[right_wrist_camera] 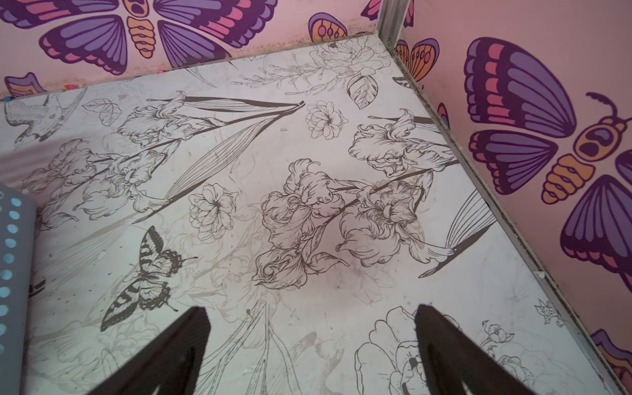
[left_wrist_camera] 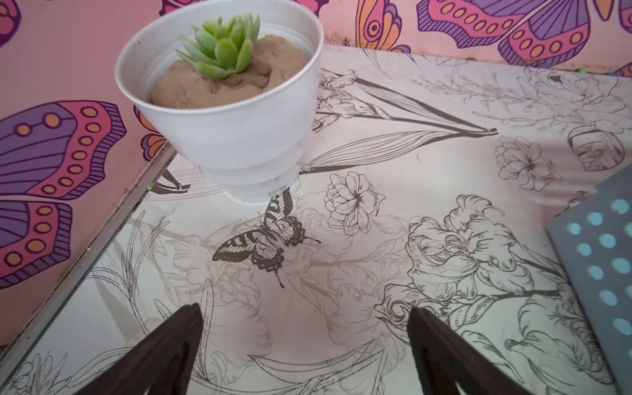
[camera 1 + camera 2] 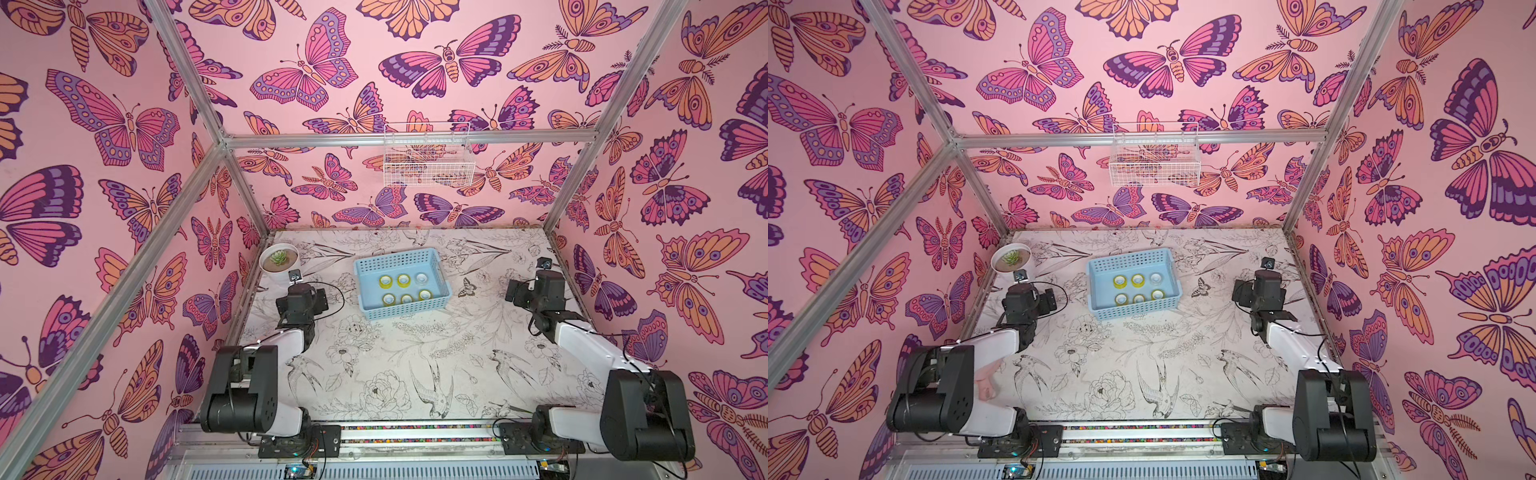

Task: Put the transparent tape into the storage box
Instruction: Reset both arms

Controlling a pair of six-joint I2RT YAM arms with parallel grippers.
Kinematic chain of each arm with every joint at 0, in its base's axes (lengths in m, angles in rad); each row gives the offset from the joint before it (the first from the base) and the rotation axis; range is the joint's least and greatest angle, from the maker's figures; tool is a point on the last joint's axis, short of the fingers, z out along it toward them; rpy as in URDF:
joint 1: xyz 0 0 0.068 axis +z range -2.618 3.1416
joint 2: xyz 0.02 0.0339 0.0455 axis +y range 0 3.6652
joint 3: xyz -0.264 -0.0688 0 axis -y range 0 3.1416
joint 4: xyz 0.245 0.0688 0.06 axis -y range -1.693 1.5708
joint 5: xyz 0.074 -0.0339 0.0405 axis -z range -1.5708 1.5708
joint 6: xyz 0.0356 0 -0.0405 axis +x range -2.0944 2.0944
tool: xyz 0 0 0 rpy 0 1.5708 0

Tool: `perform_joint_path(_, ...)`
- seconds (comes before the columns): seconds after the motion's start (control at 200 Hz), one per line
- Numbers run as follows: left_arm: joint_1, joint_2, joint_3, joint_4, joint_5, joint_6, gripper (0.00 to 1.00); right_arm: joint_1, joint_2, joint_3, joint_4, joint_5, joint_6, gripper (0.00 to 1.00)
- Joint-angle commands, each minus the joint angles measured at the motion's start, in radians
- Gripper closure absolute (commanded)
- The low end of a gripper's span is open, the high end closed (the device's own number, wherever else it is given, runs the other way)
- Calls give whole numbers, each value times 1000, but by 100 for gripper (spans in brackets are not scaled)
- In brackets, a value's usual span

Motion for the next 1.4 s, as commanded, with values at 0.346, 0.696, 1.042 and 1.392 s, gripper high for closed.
perform_joint_path(0.346,5,42,-126,335,-3,12,0,-87,79,-171,391,17,-52,1)
perform_joint_path(0.696,5,60,-142,387,0,13,0,-93,193,-265,695,-78,-98,1)
perform_joint_path(1.042,5,61,-141,387,0,13,0,-91,210,-259,697,-159,-137,1)
perform_joint_path(1.392,5,61,-142,387,0,13,0,-90,210,-259,698,-162,-138,1)
